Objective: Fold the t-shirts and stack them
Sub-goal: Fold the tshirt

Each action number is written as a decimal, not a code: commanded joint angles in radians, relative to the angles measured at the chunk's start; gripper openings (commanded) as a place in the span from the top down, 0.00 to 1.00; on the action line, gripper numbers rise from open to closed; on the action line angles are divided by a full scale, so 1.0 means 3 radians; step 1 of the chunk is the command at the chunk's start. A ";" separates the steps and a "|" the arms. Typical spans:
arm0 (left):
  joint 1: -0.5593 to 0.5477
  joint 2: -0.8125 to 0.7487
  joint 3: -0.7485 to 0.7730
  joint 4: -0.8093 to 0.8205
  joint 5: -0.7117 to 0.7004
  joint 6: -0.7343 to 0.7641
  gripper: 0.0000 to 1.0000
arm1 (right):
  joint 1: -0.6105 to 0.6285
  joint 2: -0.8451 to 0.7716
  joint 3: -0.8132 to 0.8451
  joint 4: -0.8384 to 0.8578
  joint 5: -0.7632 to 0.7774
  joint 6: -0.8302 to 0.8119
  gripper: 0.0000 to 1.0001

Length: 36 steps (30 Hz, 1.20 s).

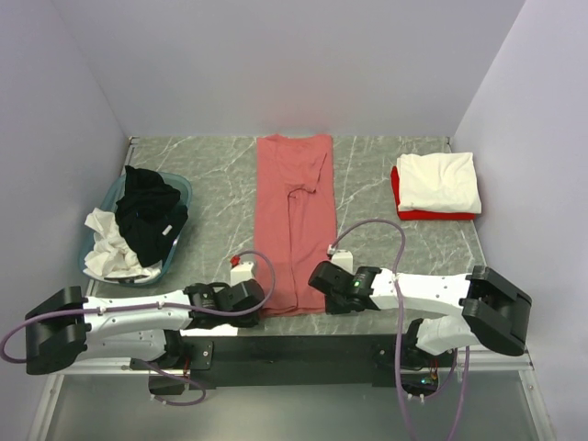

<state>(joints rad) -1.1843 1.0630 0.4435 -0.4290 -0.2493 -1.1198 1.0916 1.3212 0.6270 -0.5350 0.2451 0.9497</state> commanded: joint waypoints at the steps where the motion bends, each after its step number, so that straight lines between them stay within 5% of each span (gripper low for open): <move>1: -0.0076 -0.0025 0.0081 -0.0150 0.0029 -0.0071 0.90 | -0.0039 -0.0099 -0.0096 -0.0282 0.0200 0.0040 0.99; 6: -0.0076 -0.0255 0.0188 -0.0563 -0.0156 -0.0250 0.58 | -0.0039 -0.0170 -0.0106 -0.0293 0.0201 0.0046 0.99; 11: -0.0071 -0.0449 0.0194 -0.0677 -0.0268 -0.0414 0.42 | -0.0034 -0.0140 -0.0111 -0.0247 0.0175 0.0025 0.99; 36: 0.0056 0.0123 0.0138 -0.0150 -0.0442 -0.0496 0.43 | -0.0039 -0.0073 -0.0162 -0.0052 0.0047 -0.0011 0.99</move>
<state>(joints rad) -1.1740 1.0836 0.4808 -0.5243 -0.3882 -1.2758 1.0859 1.2907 0.6056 -0.5674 0.2600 0.9451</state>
